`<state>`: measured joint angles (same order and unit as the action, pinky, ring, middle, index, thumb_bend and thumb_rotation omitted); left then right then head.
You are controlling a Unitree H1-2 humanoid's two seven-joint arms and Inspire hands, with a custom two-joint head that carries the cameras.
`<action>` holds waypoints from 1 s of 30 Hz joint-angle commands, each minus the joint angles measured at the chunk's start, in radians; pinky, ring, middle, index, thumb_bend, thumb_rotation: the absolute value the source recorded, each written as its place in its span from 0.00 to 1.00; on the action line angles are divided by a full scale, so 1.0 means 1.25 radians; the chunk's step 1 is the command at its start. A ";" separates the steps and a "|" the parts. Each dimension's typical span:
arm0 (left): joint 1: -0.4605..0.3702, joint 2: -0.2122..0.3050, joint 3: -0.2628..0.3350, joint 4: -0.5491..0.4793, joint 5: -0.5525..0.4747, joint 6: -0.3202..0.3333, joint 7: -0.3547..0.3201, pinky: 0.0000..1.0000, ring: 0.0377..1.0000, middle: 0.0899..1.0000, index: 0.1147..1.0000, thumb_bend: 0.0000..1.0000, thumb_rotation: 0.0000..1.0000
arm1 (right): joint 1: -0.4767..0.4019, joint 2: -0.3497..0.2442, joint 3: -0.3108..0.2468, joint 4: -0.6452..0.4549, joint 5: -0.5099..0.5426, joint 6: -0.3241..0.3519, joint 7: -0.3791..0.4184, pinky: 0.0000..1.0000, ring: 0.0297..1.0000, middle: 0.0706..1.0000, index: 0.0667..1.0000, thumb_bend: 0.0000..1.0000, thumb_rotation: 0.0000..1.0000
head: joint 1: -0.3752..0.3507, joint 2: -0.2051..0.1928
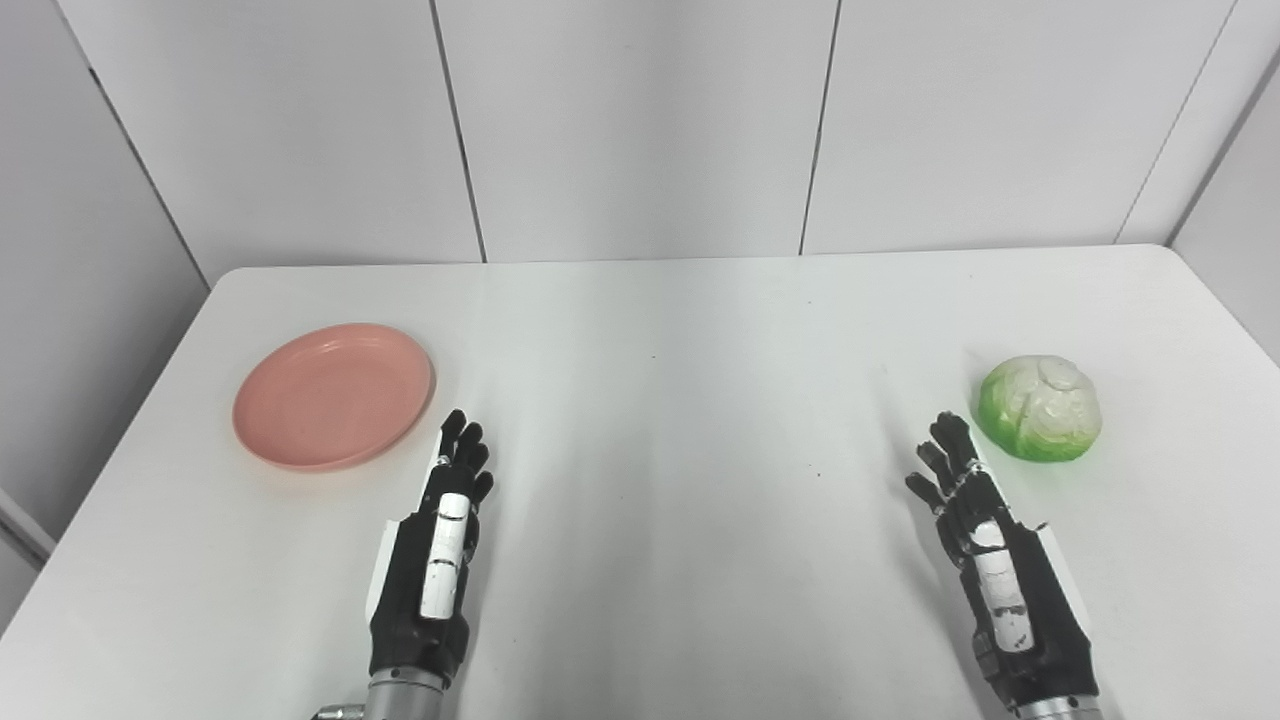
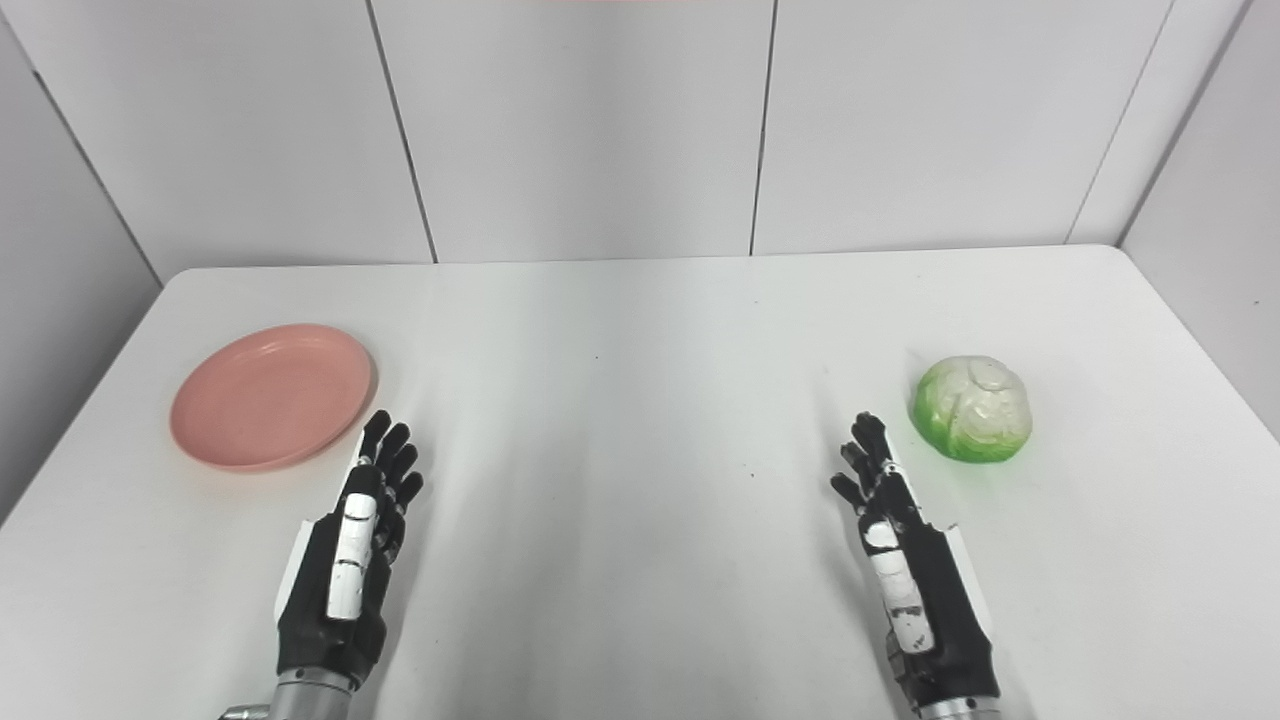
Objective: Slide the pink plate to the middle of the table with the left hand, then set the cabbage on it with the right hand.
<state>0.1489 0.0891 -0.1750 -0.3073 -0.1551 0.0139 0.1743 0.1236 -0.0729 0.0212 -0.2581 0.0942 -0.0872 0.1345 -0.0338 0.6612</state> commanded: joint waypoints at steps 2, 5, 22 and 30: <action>0.170 -0.065 -0.003 -0.042 0.007 -0.047 0.006 1.00 1.00 1.00 1.00 0.69 0.93 | 0.083 0.010 0.008 -0.048 0.007 -0.014 -0.004 0.94 0.98 0.99 0.96 0.84 0.96 | 0.010 -0.013; 0.172 -0.070 -0.006 -0.032 0.014 -0.054 0.010 1.00 0.99 1.00 1.00 0.70 0.93 | 0.086 0.006 0.007 -0.038 0.006 -0.026 -0.001 0.93 0.97 0.99 0.96 0.85 0.96 | 0.024 -0.028; 0.160 -0.089 -0.035 0.077 0.061 -0.142 0.018 1.00 0.97 0.98 1.00 0.62 0.93 | 0.081 -0.019 -0.026 0.083 0.046 -0.124 0.039 0.96 0.97 0.99 0.97 0.81 1.00 | 0.129 -0.174; 0.148 -0.087 -0.038 0.119 0.069 -0.171 0.017 1.00 0.97 0.97 1.00 0.55 0.92 | 0.073 -0.019 -0.030 0.127 0.050 -0.157 0.049 0.98 0.98 1.00 0.97 0.79 1.00 | 0.145 -0.221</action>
<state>0.1478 0.0842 -0.2120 -0.1518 -0.0945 -0.1404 0.1750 0.1264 -0.0793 -0.0164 -0.1053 0.1449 -0.2107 0.1794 0.1472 0.3927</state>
